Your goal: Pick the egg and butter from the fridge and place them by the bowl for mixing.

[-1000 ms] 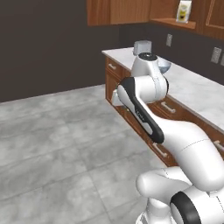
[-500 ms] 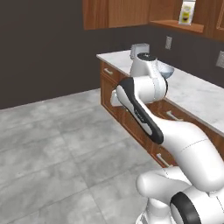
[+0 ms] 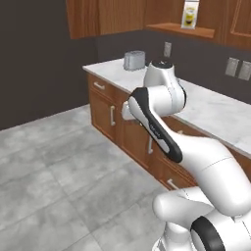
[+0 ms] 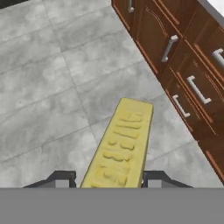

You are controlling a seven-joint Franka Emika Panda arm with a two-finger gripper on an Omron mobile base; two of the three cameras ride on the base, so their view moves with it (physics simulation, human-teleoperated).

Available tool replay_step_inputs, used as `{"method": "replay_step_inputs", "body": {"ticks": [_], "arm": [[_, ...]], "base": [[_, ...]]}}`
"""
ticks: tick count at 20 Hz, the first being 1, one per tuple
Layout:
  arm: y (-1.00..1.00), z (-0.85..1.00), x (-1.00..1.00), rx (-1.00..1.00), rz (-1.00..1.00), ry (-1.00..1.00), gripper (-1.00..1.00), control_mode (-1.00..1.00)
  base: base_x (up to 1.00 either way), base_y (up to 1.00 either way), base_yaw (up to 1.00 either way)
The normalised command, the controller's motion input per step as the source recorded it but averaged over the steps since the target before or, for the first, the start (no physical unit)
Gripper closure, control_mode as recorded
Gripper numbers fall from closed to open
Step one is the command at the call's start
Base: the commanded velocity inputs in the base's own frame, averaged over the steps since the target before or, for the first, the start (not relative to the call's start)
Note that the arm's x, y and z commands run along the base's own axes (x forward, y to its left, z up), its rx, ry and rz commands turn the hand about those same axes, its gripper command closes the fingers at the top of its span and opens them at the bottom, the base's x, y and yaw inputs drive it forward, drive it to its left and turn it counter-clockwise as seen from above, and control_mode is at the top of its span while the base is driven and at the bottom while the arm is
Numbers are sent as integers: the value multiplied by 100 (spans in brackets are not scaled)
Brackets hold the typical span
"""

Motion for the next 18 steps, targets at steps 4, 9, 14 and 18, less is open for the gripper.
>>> {"method": "replay_step_inputs", "body": {"ticks": [4, 9, 14, 18], "arm": [[0, 0, 0, 0, 0, 0, 100, 100], [0, 0, 0, 0, 0, 0, 100, 100], [0, 0, 0, 0, 0, 0, 100, 100], [0, 0, 0, 0, 0, 0, 100, 100]], "base": [[54, 0, -41], [55, 0, -43], [56, 7, -45], [63, 24, -45]]}}
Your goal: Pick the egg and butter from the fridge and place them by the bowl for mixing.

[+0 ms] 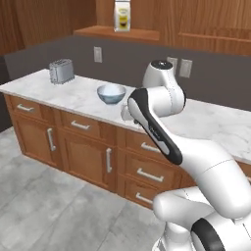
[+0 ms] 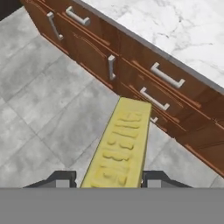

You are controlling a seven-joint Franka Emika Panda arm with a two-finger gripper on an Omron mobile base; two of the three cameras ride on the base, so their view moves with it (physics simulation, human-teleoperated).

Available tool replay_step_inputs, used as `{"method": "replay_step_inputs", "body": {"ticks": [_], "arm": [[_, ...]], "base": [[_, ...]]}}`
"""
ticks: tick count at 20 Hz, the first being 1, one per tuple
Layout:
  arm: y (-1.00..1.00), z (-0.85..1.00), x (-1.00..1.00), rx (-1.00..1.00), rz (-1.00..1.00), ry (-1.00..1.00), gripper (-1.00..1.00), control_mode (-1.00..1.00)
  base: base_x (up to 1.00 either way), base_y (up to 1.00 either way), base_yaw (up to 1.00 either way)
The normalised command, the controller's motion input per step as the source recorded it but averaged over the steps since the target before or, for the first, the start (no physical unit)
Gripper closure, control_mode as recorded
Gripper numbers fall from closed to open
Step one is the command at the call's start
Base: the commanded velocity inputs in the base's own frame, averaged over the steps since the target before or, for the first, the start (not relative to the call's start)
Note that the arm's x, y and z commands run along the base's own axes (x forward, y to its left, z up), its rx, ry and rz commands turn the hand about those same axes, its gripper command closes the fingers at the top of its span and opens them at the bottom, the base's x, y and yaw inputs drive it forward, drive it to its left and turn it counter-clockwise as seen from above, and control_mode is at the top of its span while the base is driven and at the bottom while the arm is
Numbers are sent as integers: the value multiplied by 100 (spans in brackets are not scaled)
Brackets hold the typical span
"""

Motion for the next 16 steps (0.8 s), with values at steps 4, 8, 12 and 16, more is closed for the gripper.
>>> {"method": "replay_step_inputs", "body": {"ticks": [4, 8, 12, 16], "arm": [[0, 0, 0, 0, 0, 0, 100, 100], [0, 0, 0, 0, 0, 0, 100, 100], [0, 0, 0, 0, 0, 0, 100, 100], [0, 0, 0, 0, 0, 0, 100, 100]], "base": [[77, 31, -31], [76, 43, -29], [70, 45, -34], [60, 42, -43]]}}
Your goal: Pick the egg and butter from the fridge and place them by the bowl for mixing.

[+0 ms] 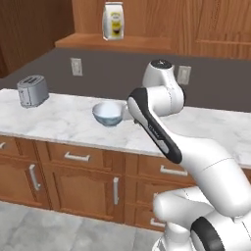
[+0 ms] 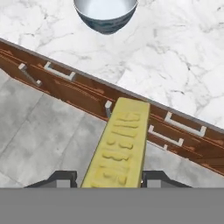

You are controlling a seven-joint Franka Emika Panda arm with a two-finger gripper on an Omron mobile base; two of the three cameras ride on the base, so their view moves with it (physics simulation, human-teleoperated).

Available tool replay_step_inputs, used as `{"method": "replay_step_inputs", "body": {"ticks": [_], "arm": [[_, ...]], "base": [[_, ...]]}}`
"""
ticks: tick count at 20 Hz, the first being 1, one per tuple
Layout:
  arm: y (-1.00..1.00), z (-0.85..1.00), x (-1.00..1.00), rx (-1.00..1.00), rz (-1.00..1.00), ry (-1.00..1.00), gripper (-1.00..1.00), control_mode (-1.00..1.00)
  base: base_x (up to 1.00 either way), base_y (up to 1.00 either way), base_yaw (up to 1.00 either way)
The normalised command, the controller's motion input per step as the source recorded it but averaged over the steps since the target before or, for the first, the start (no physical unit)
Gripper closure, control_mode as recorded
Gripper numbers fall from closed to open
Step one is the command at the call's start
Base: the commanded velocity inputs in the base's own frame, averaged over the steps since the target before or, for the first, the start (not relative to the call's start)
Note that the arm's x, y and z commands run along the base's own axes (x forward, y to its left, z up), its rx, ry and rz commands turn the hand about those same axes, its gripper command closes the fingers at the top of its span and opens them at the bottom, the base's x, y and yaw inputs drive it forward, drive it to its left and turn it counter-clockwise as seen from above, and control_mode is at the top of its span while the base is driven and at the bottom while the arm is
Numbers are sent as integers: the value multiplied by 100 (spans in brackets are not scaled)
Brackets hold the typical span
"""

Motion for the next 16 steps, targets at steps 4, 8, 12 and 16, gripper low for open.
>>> {"method": "replay_step_inputs", "body": {"ticks": [4, 8, 12, 16], "arm": [[0, 0, 0, 0, 0, 0, 100, 100], [0, 0, 0, 0, 0, 0, 100, 100], [0, 0, 0, 0, 0, 0, 100, 100], [0, 0, 0, 0, 0, 0, 100, 100]], "base": [[52, 40, -52], [38, 53, -40], [25, 68, -29], [28, 79, -10]]}}
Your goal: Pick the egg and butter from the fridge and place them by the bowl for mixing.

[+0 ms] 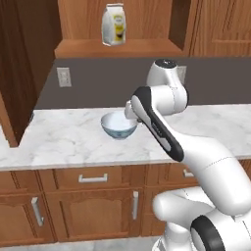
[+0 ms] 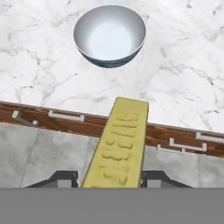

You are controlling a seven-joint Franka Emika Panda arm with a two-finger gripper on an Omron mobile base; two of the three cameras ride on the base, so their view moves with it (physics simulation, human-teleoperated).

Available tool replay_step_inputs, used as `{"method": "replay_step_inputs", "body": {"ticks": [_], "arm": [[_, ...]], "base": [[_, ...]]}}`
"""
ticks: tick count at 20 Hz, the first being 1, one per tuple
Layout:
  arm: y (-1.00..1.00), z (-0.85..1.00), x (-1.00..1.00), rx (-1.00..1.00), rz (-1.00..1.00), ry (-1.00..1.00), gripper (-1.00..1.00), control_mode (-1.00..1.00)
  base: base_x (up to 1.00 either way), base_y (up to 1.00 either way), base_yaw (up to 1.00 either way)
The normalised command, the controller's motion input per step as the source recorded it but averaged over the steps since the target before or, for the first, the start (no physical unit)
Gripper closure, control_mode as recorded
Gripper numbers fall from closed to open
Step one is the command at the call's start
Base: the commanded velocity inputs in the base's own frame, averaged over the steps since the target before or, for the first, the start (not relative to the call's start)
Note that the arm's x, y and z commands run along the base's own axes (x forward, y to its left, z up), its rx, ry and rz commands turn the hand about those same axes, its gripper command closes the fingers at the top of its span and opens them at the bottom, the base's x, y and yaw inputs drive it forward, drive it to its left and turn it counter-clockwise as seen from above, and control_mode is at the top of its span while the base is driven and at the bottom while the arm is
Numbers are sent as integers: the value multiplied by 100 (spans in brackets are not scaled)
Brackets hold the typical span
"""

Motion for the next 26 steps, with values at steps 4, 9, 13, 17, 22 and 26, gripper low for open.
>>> {"method": "replay_step_inputs", "body": {"ticks": [4, 9, 13, 17, 22, 26], "arm": [[0, 0, 0, 0, 0, 0, 100, 100], [0, 0, 0, 0, 0, 0, 100, 100], [0, 0, 0, 0, 0, 0, 100, 100], [0, 0, 0, 0, 0, 0, 100, 100], [0, 0, 0, 0, 0, 0, 100, 100], [0, 0, 0, 0, 0, 0, 100, 100]], "base": [[61, 54, -19], [52, 17, -25], [27, -3, -29], [29, -11, -27], [47, 0, 0], [52, 0, 8]]}}
